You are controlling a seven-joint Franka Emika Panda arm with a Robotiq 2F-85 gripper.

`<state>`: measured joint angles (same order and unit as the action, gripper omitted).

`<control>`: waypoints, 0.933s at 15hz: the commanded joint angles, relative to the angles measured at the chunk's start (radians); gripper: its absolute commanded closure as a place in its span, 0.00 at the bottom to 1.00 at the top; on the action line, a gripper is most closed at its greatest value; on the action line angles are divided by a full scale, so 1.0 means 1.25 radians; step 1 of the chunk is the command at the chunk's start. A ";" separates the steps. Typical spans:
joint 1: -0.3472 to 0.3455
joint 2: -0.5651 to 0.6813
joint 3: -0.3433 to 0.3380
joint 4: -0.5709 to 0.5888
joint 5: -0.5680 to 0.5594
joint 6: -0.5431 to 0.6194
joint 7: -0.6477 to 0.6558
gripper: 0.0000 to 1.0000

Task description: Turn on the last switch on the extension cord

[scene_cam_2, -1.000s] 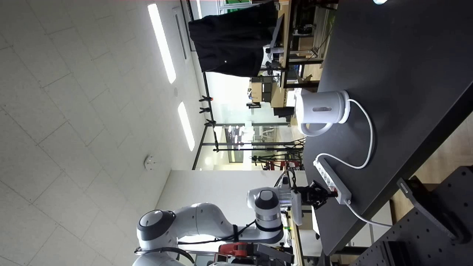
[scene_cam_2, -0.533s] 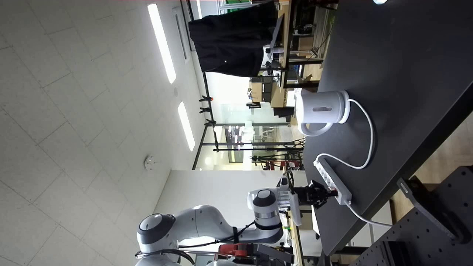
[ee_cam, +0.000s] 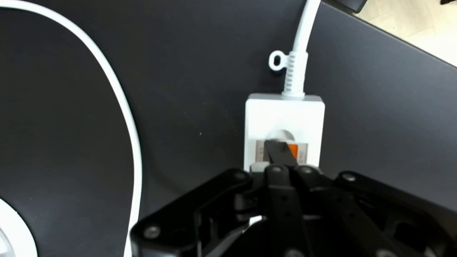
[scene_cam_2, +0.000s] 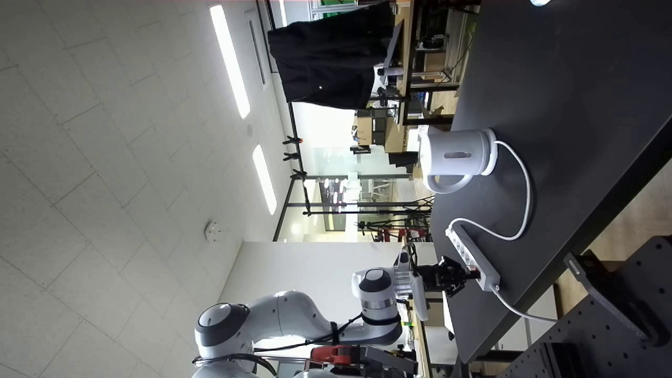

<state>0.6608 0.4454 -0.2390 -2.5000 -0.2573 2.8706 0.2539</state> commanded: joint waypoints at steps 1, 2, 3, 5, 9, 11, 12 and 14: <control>-0.043 0.006 0.019 -0.010 -0.015 0.030 0.019 1.00; -0.052 0.006 0.024 -0.012 -0.014 0.038 0.016 1.00; -0.064 0.007 0.031 -0.016 -0.009 0.050 0.012 1.00; -0.096 0.010 0.054 -0.024 0.001 0.077 -0.008 1.00; -0.218 0.011 0.148 -0.038 0.054 0.112 -0.074 1.00; -0.258 0.012 0.172 -0.043 0.075 0.123 -0.096 1.00; -0.277 0.013 0.184 -0.046 0.084 0.129 -0.108 1.00; -0.319 0.015 0.214 -0.051 0.109 0.135 -0.133 1.00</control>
<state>0.3428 0.4297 -0.0131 -2.5579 -0.1553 3.0081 0.1329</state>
